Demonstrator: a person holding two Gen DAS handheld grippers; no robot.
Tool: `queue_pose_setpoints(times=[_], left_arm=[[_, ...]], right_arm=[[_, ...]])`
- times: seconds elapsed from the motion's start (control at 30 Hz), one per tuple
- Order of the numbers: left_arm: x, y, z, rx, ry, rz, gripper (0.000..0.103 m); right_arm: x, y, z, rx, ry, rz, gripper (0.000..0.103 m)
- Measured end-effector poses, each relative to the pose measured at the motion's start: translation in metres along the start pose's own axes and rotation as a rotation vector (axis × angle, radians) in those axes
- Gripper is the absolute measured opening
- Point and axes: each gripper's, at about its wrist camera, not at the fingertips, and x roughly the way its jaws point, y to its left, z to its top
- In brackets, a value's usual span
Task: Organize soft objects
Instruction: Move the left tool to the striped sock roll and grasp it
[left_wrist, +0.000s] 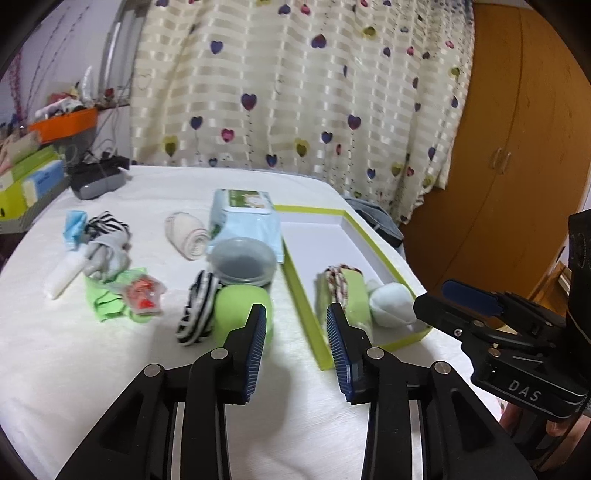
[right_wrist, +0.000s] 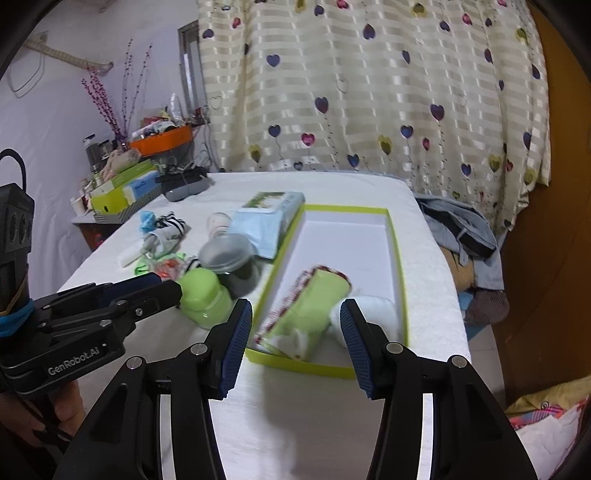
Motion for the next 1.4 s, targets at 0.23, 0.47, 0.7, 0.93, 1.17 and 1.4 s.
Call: queue_pose_setpoints(times=[0.23,0.47,0.7,0.93,1.17,1.4], left_arm=[[-0.009,0.023,-0.003,-0.035,-0.011,0.030,0.033],[-0.015,0.045,-0.005,-0.071,-0.024,0.059,0.033],[-0.017,0.075,-0.007,-0.118,-0.028,0.092,0.034],[-0.012,0.098,-0.006,-0.149,-0.014,0.114,0.037],[0.001,0.099,-0.005,-0.133,0.010,0.081,0.041],[0.026,0.103,-0.006,-0.126,0.062,0.074,0.042]], right_arm=[[0.002,0.028,0.003,-0.050,-0.011,0.031,0.051],[0.008,0.049,0.006,-0.093,-0.007,0.064,0.051],[0.015,0.062,0.010,-0.111,-0.002,0.087,0.051],[0.024,0.072,0.010,-0.125,0.008,0.113,0.052],[0.028,0.073,0.012,-0.125,0.012,0.123,0.052],[0.035,0.065,0.015,-0.111,0.018,0.113,0.052]])
